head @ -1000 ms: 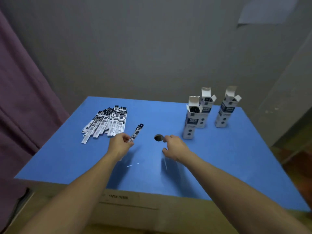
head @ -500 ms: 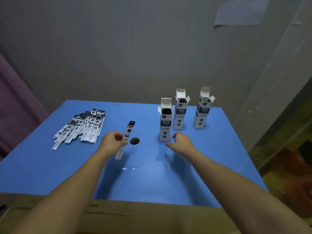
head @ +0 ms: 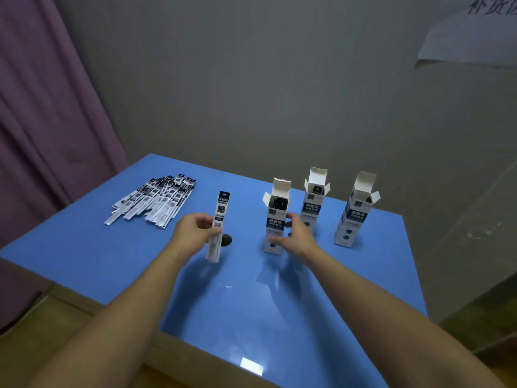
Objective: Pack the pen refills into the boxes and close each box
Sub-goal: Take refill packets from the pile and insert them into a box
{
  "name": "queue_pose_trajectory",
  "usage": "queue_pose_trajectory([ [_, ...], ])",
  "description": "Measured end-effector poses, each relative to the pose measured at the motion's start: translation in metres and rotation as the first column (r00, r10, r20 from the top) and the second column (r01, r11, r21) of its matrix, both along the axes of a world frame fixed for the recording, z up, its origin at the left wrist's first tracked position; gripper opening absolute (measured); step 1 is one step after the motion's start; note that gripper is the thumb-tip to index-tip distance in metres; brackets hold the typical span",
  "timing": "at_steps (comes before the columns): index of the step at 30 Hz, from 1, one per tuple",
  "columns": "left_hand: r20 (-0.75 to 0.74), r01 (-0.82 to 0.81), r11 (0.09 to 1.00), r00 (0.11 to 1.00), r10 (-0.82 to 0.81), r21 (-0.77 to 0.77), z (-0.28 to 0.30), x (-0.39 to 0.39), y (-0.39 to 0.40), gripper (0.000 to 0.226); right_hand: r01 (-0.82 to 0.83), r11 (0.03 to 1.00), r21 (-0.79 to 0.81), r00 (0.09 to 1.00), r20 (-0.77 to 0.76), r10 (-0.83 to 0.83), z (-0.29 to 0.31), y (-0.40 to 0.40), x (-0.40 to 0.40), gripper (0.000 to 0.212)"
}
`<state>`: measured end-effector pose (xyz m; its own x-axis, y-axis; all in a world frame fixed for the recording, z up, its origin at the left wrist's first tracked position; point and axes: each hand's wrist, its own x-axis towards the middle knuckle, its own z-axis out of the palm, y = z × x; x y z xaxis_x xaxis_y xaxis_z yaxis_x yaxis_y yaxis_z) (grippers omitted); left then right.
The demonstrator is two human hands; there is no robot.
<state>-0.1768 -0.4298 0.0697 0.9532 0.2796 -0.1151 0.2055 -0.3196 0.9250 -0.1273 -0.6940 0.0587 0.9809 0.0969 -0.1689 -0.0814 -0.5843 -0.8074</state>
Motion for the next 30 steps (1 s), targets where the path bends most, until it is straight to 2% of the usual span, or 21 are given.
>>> queue_pose_trajectory([
  [3, 0.018, 0.032, 0.999, 0.999, -0.032, -0.018, 0.011, -0.01, -0.003, 0.008, 0.075, 0.985, 0.154, 0.997, -0.013, -0.074, 0.0, 0.01, 0.003, 0.062],
  [5, 0.047, 0.042, 0.999, 0.998, -0.04, -0.028, 0.021, -0.015, -0.001, 0.011, 0.107, 0.977, 0.182, 0.994, -0.001, -0.108, -0.001, 0.016, 0.004, 0.055],
  [10, 0.175, 0.047, 0.989, 0.984, -0.021, -0.144, 0.05, -0.031, 0.005, 0.011, 0.07, 0.993, 0.097, 0.99, 0.112, -0.081, -0.007, 0.02, -0.001, 0.051],
  [14, 0.278, 0.095, 0.981, 0.96, -0.044, -0.17, 0.071, -0.043, -0.002, 0.014, -0.047, 0.992, 0.118, 0.976, 0.217, 0.021, -0.007, 0.02, -0.015, 0.046],
  [20, 0.474, 0.167, 0.949, 0.88, -0.021, -0.268, 0.093, -0.056, -0.016, 0.016, -0.149, 0.979, 0.14, 0.934, 0.345, 0.093, -0.001, 0.025, -0.027, 0.049],
  [24, 0.564, 0.274, 0.886, 0.825, -0.016, -0.375, 0.107, -0.058, -0.025, 0.017, -0.176, 0.977, 0.118, 0.902, 0.416, 0.113, 0.006, 0.026, -0.03, 0.047],
  [30, 0.572, 0.31, 0.916, 0.812, -0.115, -0.255, 0.116, -0.057, -0.047, 0.015, -0.194, 0.977, 0.089, 0.876, 0.465, 0.131, 0.01, 0.029, -0.035, 0.052],
])
